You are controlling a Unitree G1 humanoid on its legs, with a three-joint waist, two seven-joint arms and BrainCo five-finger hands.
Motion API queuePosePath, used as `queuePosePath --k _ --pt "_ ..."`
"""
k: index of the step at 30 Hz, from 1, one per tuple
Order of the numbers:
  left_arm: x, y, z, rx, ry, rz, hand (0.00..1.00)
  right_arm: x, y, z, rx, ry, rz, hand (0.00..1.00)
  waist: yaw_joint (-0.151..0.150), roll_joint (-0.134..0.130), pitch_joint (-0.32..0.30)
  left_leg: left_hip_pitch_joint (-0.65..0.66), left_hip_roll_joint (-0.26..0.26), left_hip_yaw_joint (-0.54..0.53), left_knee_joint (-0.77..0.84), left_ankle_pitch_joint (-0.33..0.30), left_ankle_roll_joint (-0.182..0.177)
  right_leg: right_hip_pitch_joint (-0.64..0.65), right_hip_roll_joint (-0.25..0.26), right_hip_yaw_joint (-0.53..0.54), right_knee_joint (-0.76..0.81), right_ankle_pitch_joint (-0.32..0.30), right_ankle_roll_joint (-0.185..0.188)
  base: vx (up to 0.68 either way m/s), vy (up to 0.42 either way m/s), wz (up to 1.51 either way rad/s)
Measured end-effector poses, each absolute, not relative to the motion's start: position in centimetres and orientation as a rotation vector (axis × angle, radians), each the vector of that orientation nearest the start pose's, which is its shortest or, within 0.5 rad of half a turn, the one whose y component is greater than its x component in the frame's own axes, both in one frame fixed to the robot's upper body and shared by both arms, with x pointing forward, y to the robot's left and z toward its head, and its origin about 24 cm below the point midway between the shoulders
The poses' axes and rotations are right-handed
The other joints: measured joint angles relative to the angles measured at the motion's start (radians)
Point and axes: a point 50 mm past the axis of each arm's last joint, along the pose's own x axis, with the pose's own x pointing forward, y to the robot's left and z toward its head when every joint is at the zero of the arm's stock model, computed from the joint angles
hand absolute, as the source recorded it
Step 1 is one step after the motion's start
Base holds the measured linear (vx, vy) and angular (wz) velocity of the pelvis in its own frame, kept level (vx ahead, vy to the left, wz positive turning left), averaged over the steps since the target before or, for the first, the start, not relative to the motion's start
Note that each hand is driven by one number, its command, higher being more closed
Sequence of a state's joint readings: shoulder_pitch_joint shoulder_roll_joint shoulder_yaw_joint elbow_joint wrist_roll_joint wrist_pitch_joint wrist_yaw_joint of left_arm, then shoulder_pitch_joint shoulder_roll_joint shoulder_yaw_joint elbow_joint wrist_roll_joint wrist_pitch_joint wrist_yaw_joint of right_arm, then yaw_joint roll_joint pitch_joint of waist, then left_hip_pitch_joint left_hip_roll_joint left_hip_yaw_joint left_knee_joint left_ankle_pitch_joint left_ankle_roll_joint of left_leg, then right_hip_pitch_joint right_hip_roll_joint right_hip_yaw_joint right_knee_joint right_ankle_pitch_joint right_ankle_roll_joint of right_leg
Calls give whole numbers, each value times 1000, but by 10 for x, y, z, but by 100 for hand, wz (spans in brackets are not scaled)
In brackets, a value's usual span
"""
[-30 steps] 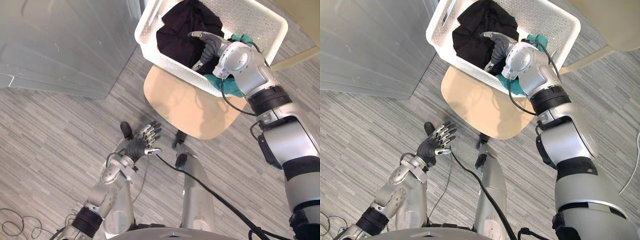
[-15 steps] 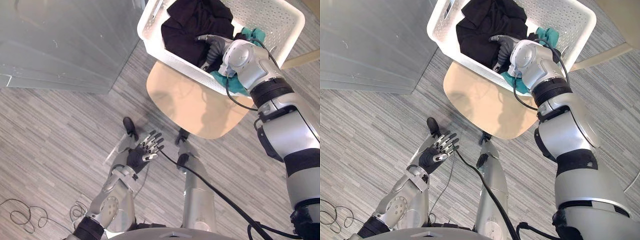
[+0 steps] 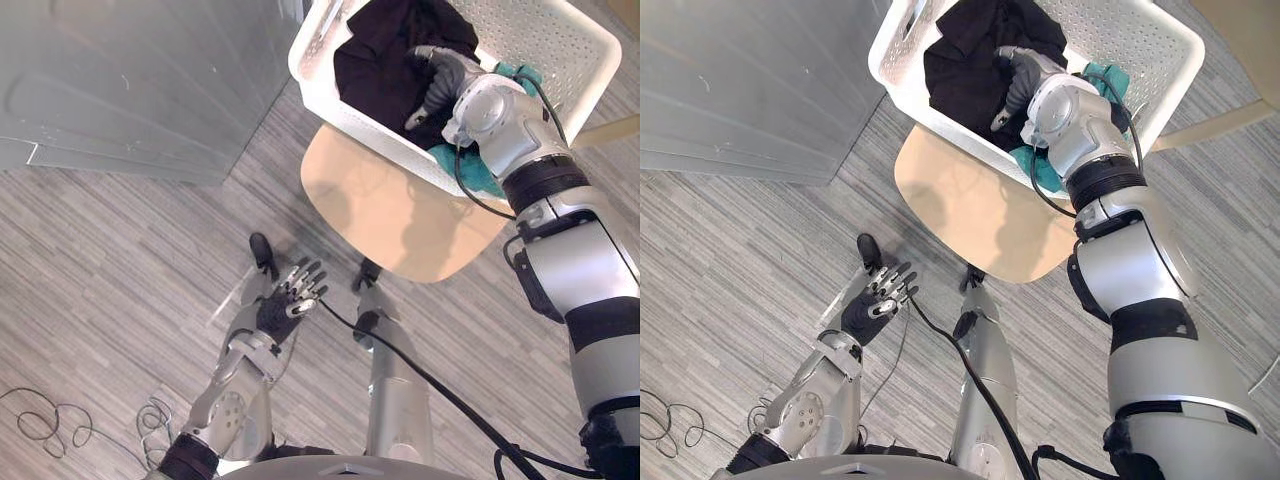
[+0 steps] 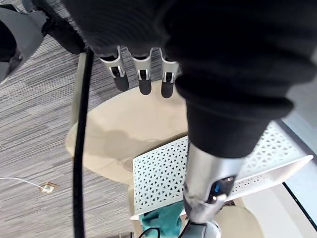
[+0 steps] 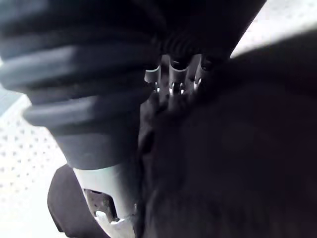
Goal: Pick up the laundry basket with both hands and put the clothes into the washing machine.
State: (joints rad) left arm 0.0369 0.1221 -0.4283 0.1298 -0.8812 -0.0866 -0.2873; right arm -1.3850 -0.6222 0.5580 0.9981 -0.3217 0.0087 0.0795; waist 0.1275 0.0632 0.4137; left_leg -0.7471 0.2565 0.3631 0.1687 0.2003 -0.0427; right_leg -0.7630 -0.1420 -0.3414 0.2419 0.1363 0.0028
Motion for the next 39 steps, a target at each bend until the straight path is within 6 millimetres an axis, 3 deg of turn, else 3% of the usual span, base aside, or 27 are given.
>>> queuePosePath --k 12,15,18,19,22,25,26,28,30,32,33,35,38,39 --pt "208 75 4 -729 217 -580 0 422 -172 292 -1184 -221 -17 0 -2 -1 0 -44 92 -43 369 -215 -2 29 4 31 169 -103 11 -29 -31 -11" --pt "201 70 0 -708 260 -626 0 423 -172 284 -1149 -206 -5 0 -30 -2 1 -78 90 -90 505 -299 9 19 -39 29 309 -181 24 3 63 19" --pt "201 69 1 -704 259 -632 0 424 -167 279 -1141 -199 12 0 -28 -18 9 -110 89 -105 613 -367 22 -20 -81 28 441 -235 16 19 24 16" --pt "203 72 3 -695 247 -628 0 423 -156 279 -1135 -221 36 0 -22 -36 20 -115 80 -99 615 -370 25 -35 -99 18 460 -233 17 14 -7 6" --pt "202 73 10 -699 221 -620 0 423 -140 275 -1123 -248 80 0 -17 -41 24 -112 62 -100 594 -353 31 -31 -118 -13 463 -235 10 26 -48 10" --pt "199 67 21 -730 176 -645 0 423 -156 274 -1135 -227 46 0 -34 -39 35 -112 32 -135 597 -324 33 -18 -165 -50 521 -285 13 73 -126 52" --pt "200 68 22 -729 171 -642 0 423 -164 266 -1144 -199 39 0 -24 -42 47 -116 34 -168 635 -325 34 -6 -168 -54 557 -321 13 43 -153 32" --pt "201 72 21 -722 169 -630 0 423 -161 258 -1158 -183 57 0 -15 -46 49 -146 17 -266 651 -340 30 -6 -158 -65 576 -362 2 3 -166 7" --pt "202 75 20 -718 168 -616 0 424 -153 258 -1141 -195 72 0 -24 -62 58 -156 13 -303 583 -335 11 -11 -142 -92 539 -349 -11 -18 -160 10" --pt "205 81 20 -714 163 -589 0 424 -153 259 -1113 -199 70 0 -21 -88 70 -116 13 -268 454 -251 3 -4 -128 -102 459 -309 -16 36 -149 8" --pt "206 82 20 -714 159 -583 0 424 -155 261 -1067 -204 66 0 -16 -96 74 -81 12 -234 375 -196 -26 0 -119 -102 411 -271 -21 75 -135 -4" --pt "205 84 18 -713 166 -578 0 423 -155 257 -1020 -201 78 0 -13 -97 75 -52 16 -207 322 -172 -41 5 -110 -101 378 -248 -28 89 -99 -16" --pt "201 83 16 -719 187 -593 0 423 -167 245 -1007 -142 99 0 -53 -97 75 -61 20 -212 340 -183 -42 10 -106 -105 371 -246 -25 71 -51 -6" --pt "201 82 16 -717 190 -596 0 422 -170 243 -1006 -132 102 0 -54 -97 75 -64 23 -211 346 -188 -43 9 -102 -103 369 -245 -23 14 9 -28"
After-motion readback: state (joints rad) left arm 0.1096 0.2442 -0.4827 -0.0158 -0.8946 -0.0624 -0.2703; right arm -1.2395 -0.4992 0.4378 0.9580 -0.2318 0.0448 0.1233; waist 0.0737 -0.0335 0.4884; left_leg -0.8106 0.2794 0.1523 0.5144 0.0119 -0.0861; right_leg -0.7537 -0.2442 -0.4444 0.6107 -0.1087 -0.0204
